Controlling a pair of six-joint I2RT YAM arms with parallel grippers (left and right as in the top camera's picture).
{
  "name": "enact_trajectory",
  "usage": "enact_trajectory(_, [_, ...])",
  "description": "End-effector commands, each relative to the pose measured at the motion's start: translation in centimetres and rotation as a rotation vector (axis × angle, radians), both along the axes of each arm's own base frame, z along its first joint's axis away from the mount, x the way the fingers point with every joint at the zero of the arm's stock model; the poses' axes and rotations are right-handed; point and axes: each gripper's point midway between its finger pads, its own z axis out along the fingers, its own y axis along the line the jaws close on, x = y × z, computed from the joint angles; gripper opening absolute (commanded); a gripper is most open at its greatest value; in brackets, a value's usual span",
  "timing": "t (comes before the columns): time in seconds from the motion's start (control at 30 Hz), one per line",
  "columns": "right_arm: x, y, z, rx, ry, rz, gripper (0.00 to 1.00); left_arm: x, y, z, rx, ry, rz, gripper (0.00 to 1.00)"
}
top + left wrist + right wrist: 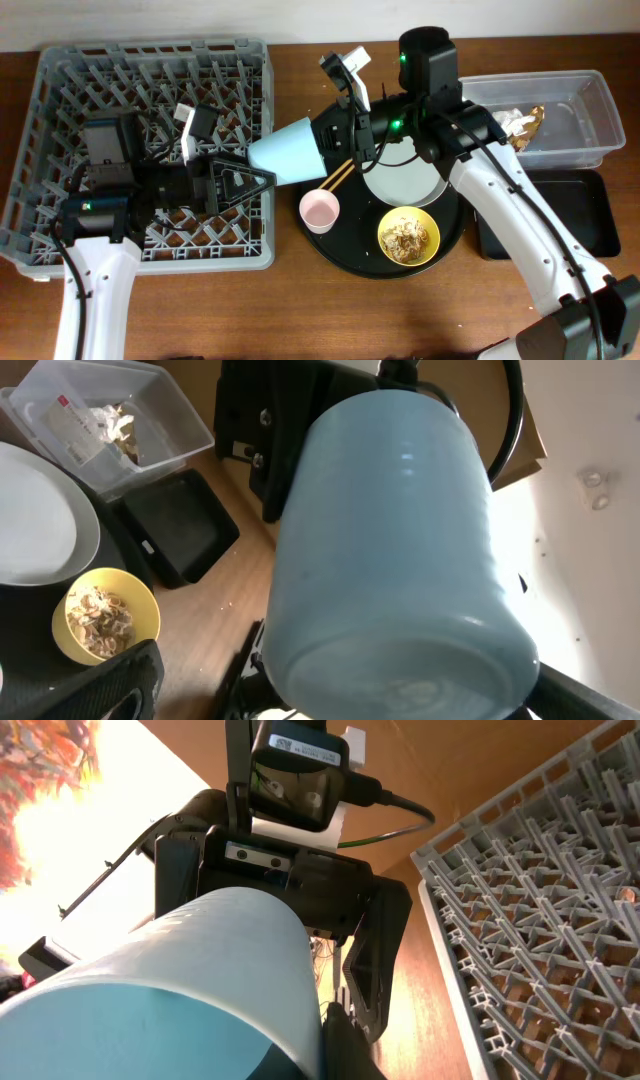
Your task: Sort waste into correct bins and load items into the dishwasher rack
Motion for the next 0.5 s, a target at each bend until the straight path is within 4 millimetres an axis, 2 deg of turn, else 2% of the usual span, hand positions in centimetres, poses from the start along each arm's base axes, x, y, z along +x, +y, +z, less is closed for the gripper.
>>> enact_trajectory(0.0, [0.2, 1.5, -2.5, -0.144, 0.074, -0.121, 0.04, -0.5, 0.0, 1.4, -0.046, -0.073, -0.053, 0.99])
enact_trajectory(0.03, [-0.3, 2.1, -2.6, -0.15, 0.067, -0.109, 0.04, -0.4, 0.0, 1.8, -0.049, -0.095, -0.059, 0.98])
enact_trajectory(0.1, [0.1, 2.6, -3.3, -0.183, 0.049, -0.147, 0.04, -0.4, 0.0, 1.8, -0.049, -0.095, -0.059, 0.89])
enact_trajectory(0.13, [0.3, 2.5, -3.5, -0.19, 0.045, -0.161, 0.04, -0.4, 0.0, 1.8, -0.049, -0.095, -0.059, 0.75])
enact_trajectory(0.27, [0.6, 2.4, -3.4, -0.186, 0.038, -0.17, 0.04, -0.4, 0.0, 1.8, -0.049, -0.095, -0.059, 0.61])
enact_trajectory(0.3, [0.6, 2.4, -3.4, -0.186, 0.039, -0.169, 0.19, -0.3, 0.0, 1.8, -0.046, -0.095, -0.056, 0.59])
enact_trajectory(0.33, [0.6, 2.3, -3.4, -0.186, 0.039, -0.17, 0.59, -0.1, 0.0, 1.6, -0.034, -0.095, -0.041, 0.59])
enact_trajectory(0.4, [1.6, 1.1, -2.9, -0.18, 0.033, -0.209, 0.73, 0.9, 0.2, 0.9, 0.01, -0.093, 0.013, 0.59])
enact_trajectory(0.43, [2.8, -0.7, -2.3, -0.173, 0.027, -0.26, 0.85, 1.7, 0.4, 0.2, 0.049, -0.09, 0.062, 0.59])
enact_trajectory(0.47, [3.5, -2.2, -2.0, -0.173, 0.031, -0.301, 0.93, 2.5, 0.8, -0.3, 0.081, -0.085, 0.109, 0.59])
